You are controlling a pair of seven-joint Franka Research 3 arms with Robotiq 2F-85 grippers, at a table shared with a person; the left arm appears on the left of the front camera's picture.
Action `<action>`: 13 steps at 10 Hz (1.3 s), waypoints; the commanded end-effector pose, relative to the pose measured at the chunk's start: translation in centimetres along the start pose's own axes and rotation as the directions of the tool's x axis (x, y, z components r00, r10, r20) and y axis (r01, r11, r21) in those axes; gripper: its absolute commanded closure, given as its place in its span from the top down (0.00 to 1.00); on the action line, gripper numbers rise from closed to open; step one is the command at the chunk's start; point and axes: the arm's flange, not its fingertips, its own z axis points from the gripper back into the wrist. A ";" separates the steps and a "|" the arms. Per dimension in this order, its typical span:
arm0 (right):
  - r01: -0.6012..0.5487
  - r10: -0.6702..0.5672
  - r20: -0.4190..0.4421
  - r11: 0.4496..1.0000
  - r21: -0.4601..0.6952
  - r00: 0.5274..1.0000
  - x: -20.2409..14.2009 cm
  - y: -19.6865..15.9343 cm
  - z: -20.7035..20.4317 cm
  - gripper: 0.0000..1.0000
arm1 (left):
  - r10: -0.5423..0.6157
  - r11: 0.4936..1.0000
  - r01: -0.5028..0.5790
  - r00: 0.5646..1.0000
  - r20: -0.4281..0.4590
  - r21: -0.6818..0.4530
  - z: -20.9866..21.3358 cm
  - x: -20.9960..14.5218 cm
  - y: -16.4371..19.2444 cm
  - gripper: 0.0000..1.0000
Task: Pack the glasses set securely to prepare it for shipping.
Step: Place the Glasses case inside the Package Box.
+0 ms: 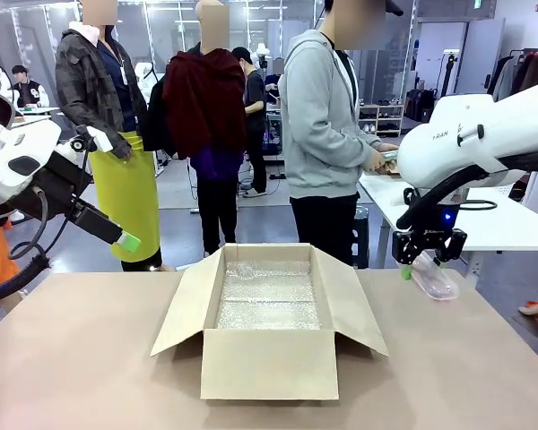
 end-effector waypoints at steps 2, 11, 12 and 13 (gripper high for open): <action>-0.001 0.001 -0.017 1.000 0.001 1.000 -0.2 -0.3 0.0 0.27 | 0.005 1.000 -0.005 1.000 0.017 -0.008 0.1 0.1 0.1 1.00; -0.827 0.819 -0.116 0.555 -0.088 0.562 4.5 16.4 4.6 0.63 | 0.005 1.000 -0.005 1.000 0.017 -0.008 0.1 0.1 0.1 1.00; -0.861 0.851 -0.135 0.495 -0.113 0.507 5.3 19.1 3.9 0.63 | 0.005 1.000 -0.005 1.000 0.017 -0.008 0.1 0.1 0.1 1.00; -0.890 0.878 -0.147 0.443 -0.109 0.455 6.1 21.3 3.3 0.63 | 0.005 1.000 -0.005 1.000 0.017 -0.008 0.1 0.1 0.1 1.00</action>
